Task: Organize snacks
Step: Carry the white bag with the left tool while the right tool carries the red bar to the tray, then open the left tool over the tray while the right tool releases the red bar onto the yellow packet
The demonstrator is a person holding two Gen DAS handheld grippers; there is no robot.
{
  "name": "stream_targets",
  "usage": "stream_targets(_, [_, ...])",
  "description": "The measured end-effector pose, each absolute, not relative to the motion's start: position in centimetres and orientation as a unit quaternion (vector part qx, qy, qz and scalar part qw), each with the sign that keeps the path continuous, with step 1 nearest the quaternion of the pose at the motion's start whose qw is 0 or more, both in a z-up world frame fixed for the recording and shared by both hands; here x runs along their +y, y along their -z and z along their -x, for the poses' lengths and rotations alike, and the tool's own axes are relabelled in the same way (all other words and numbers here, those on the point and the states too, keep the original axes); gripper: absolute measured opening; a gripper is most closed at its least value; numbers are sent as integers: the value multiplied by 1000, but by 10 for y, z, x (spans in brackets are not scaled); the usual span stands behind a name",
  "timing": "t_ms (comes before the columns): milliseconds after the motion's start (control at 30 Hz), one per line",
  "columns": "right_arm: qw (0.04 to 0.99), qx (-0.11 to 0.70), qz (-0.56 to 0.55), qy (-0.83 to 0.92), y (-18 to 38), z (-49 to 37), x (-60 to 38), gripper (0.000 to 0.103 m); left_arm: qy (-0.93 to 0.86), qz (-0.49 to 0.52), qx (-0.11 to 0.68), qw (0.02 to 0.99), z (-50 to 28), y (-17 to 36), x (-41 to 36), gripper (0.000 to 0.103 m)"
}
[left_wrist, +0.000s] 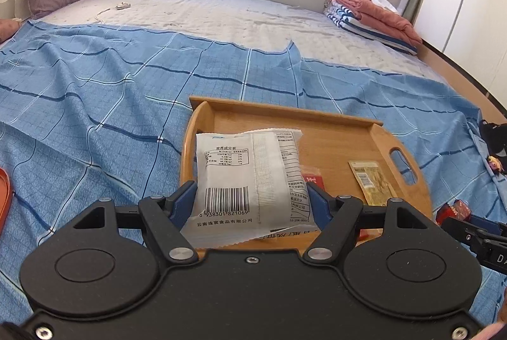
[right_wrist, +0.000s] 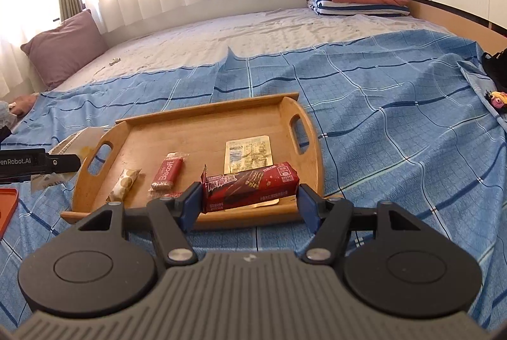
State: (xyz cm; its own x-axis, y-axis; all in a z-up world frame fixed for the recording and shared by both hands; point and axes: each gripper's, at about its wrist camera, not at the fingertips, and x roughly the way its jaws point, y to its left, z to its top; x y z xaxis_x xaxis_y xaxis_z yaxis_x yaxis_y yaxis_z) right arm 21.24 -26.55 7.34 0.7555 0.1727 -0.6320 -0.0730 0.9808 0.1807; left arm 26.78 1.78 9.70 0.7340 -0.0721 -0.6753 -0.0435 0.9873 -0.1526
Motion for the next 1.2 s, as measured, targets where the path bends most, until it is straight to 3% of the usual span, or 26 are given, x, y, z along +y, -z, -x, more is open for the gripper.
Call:
stream_targets(567, [903, 424, -22, -63, -41, -304, -238, 67, -21, 47, 398, 916, -383, -64, -7, 71])
stream_targets(1200, [896, 440, -30, -54, -21, -323, -232, 68, -34, 31, 422, 905, -400, -29, -13, 71])
